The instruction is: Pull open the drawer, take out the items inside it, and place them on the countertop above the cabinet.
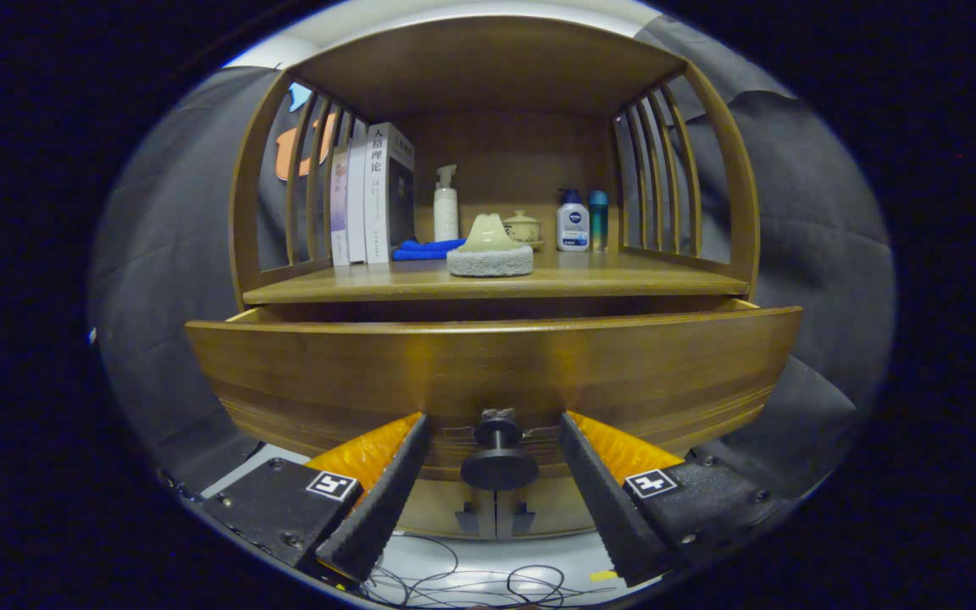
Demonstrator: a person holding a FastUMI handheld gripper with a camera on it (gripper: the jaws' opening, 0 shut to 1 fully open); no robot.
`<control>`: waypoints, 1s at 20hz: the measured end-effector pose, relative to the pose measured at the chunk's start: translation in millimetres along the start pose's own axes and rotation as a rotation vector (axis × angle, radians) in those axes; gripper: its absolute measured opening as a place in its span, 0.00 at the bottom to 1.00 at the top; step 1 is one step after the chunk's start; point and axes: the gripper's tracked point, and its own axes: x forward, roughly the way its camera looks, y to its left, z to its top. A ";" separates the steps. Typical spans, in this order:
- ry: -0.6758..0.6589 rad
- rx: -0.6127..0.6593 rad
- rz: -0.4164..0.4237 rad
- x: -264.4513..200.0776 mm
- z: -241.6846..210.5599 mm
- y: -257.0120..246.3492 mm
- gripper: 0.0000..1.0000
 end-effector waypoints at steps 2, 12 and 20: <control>0.005 0.007 -0.008 9.1 4.1 0.3 1.00; 0.023 0.011 -0.031 52.1 21.4 3.5 1.00; 0.025 0.004 -0.025 54.1 19.5 4.4 1.00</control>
